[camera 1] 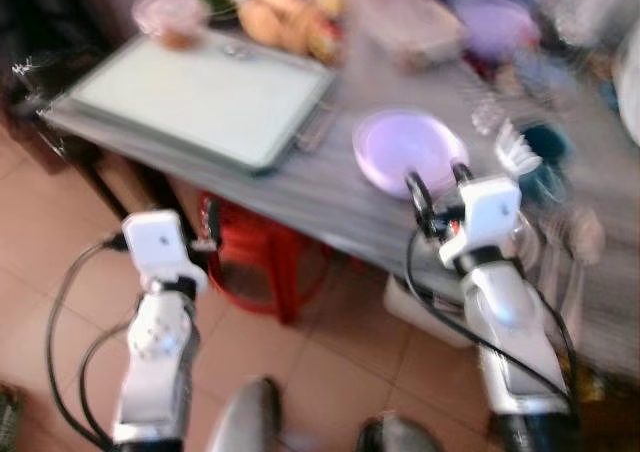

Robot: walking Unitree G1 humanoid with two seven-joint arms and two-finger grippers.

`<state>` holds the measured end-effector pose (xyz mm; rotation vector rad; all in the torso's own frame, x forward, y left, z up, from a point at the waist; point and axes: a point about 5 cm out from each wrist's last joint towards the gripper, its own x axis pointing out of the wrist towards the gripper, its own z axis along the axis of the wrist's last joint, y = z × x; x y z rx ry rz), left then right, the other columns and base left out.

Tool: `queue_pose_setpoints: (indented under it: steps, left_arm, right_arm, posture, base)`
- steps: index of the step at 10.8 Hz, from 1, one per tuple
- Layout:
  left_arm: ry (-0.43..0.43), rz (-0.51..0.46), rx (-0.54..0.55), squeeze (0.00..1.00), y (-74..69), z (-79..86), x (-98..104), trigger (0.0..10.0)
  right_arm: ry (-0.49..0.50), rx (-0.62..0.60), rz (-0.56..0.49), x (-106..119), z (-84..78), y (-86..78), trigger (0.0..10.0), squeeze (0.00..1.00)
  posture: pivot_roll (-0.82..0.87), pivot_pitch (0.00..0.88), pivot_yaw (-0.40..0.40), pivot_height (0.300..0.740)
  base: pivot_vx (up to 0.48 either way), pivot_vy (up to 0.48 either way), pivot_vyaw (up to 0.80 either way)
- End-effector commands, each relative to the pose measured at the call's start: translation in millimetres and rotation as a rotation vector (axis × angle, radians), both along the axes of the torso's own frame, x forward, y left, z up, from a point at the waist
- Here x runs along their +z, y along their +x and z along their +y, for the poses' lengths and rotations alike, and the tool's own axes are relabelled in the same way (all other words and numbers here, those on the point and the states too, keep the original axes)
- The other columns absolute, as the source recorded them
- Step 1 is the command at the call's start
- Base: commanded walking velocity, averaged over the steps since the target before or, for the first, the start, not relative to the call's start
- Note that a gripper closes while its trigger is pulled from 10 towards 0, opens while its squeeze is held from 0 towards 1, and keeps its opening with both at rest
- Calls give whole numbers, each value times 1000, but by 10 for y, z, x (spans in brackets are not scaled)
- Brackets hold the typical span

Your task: Setting the table

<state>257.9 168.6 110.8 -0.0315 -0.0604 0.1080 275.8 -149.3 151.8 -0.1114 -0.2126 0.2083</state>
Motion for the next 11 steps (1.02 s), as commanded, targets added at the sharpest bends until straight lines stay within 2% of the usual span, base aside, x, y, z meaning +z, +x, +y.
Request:
queue_pose_setpoints:
  steps: [1, 3, 5, 7, 11]
  left_arm:
    - [7, 1, -1, 0, -18, -10, -15, 10000]
    - [13, -9, -7, 0, 17, -15, 2, 10000]
    - [37, -34, 12, 0, 43, 3, 32, 10000]
    - [26, -2, 63, 0, 69, 78, -8, 10000]
    - [69, -18, 74, 0, 91, 111, 18, 10000]
  right_arm:
    - [-11, -4, -12, 32, -21, -15, 10000, 0]
    - [-10, 0, -12, 34, -4, -8, 10000, 0]
    - [-11, 28, -12, 53, 28, -7, 10000, 0]
    - [-11, 56, -11, 56, 60, -7, 10000, 0]
    - [-5, 95, -5, 37, 116, -11, 10000, 0]
  posture:
    - [-57, 70, -19, 740]
    - [-61, 73, -19, 740]
    - [-63, 84, -20, 740]
    - [-61, 85, -21, 740]
    - [-52, 77, -12, 740]
  base:
    - [0, 480, 800]
    - [0, 476, 800]
    - [0, 0, 800]
    - [0, 0, 800]
    - [0, 354, 800]
